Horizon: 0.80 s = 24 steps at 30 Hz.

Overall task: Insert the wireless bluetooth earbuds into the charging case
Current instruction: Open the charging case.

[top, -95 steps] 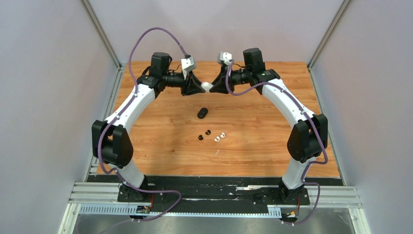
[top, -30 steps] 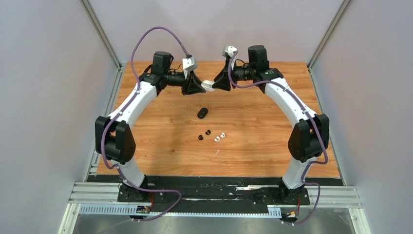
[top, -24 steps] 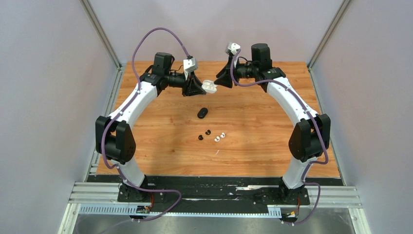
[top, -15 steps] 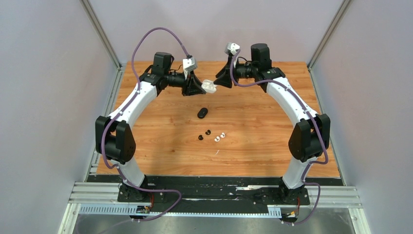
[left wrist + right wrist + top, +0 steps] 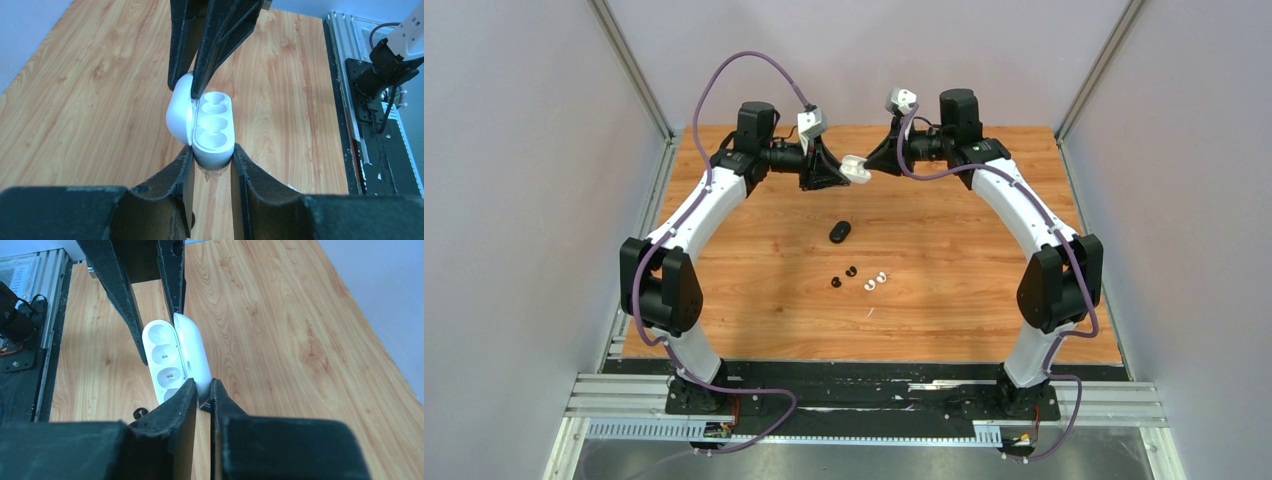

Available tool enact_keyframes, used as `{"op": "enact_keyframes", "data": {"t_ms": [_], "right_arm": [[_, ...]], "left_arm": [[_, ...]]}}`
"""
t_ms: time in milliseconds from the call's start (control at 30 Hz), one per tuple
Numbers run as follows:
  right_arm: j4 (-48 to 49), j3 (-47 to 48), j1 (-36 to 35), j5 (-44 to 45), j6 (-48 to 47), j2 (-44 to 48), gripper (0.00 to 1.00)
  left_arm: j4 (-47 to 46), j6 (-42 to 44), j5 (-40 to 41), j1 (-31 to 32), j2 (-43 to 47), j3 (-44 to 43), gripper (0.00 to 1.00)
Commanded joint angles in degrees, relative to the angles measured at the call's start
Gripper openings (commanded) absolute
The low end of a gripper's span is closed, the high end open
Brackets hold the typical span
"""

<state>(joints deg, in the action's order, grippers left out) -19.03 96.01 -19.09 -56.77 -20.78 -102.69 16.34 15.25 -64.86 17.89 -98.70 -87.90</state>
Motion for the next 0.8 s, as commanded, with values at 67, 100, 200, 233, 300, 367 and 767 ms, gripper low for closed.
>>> {"op": "enact_keyframes", "data": {"t_ms": [67,100,200,233,300,367,767], "right_arm": [[1.1,1.2,0.2,-3.2,-1.7,1.1,0.00],[0.7,1.1,0.2,-3.5,-2.7,1.2,0.00],[-2.9,1.1,-0.4,-1.3,-10.4,1.8,0.00],[-4.6,1.1,-0.7,0.0,-14.1,2.2,0.00],[-6.9,-0.1,-1.0,2.2,-21.0,3.4,0.00],[-7.3,-2.6,-1.2,4.4,-27.1,4.9,0.00],[-9.3,-4.7,-5.5,9.9,-38.3,6.1,0.00]], "left_arm": [[-2.0,-2.0,0.2,0.0,-0.3,-1.0,0.04],[-1.6,-2.5,1.3,0.0,-0.4,-1.1,0.09],[0.1,-5.6,5.1,0.0,-0.3,-1.7,0.48],[1.7,-4.9,6.2,-0.1,-0.2,-3.1,0.52],[8.8,-3.1,7.0,-0.3,0.0,-5.3,0.62],[12.4,-2.9,7.2,-0.6,0.1,-7.4,0.69],[16.8,-11.0,9.0,0.5,-5.8,-16.7,0.63]]}}
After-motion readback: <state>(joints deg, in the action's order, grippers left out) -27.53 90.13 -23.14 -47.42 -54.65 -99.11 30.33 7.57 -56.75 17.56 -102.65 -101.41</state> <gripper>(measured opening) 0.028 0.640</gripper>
